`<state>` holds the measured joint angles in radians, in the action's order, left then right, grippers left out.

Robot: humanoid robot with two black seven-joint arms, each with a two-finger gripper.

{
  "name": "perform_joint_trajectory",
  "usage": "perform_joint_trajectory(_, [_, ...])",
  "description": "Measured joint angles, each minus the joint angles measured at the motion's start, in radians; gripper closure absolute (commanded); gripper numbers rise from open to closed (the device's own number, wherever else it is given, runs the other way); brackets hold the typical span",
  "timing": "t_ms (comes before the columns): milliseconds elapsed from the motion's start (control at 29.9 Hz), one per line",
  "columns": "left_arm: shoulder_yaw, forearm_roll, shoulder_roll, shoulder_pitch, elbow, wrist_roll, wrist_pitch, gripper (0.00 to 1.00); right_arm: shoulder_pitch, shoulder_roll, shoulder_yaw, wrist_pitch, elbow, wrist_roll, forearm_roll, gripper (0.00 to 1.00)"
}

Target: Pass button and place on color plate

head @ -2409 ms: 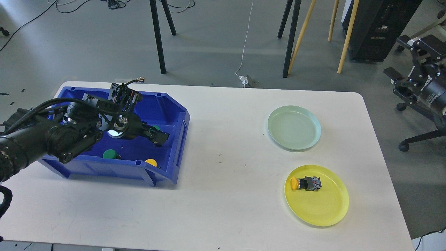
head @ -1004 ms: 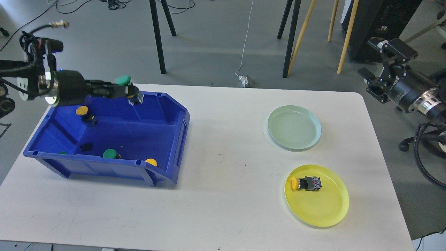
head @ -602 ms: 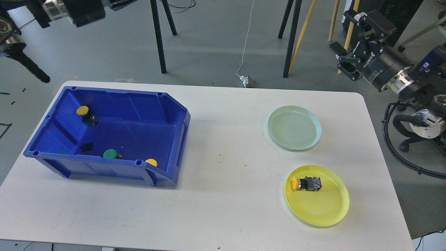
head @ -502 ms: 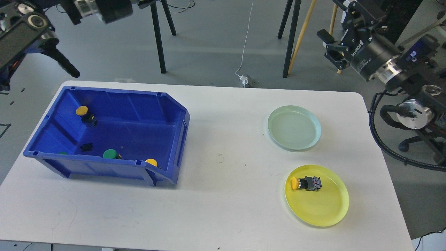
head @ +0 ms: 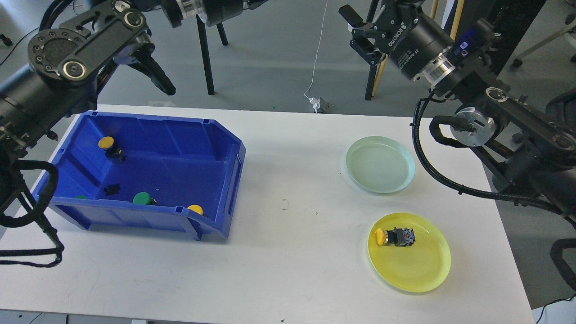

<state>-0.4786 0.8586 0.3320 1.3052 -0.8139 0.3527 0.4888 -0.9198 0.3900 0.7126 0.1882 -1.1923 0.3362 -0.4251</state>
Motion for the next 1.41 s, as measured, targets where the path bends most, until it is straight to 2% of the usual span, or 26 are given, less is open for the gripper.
perform_joint_trajectory(435, [0.000, -0.070, -0.022, 0.014, -0.009, 0.000, 0.000, 0.66, -0.025, -0.052, 0.015, 0.000, 0.011, 0.008, 0.010, 0.06])
perform_joint_trajectory(736, [0.002, -0.069, -0.043, 0.015, -0.008, -0.010, 0.000, 0.66, -0.038, -0.055, 0.030, 0.003, 0.011, 0.009, 0.064, 0.11])
perform_joint_trajectory(803, [0.003, -0.068, -0.047, 0.015, -0.007, -0.013, 0.000, 0.66, -0.039, -0.055, 0.030, 0.006, 0.010, 0.010, 0.065, 0.15])
perform_joint_trajectory(903, [0.003, -0.068, -0.051, 0.015, -0.005, -0.014, 0.000, 0.66, -0.039, -0.058, 0.028, 0.009, 0.009, 0.011, 0.065, 0.27])
perform_joint_trajectory(937, [0.003, -0.068, -0.051, 0.016, -0.004, -0.015, 0.000, 0.66, -0.040, -0.058, 0.027, 0.009, 0.009, 0.012, 0.065, 0.35])
perform_joint_trajectory(1138, [0.003, -0.068, -0.049, 0.016, -0.002, -0.015, 0.000, 0.66, -0.041, -0.059, 0.019, 0.011, 0.010, 0.017, 0.057, 0.57])
perform_joint_trajectory(1405, [0.003, -0.068, -0.047, 0.015, -0.002, -0.016, 0.000, 0.65, -0.044, -0.059, 0.016, 0.014, 0.012, 0.016, 0.051, 0.75])
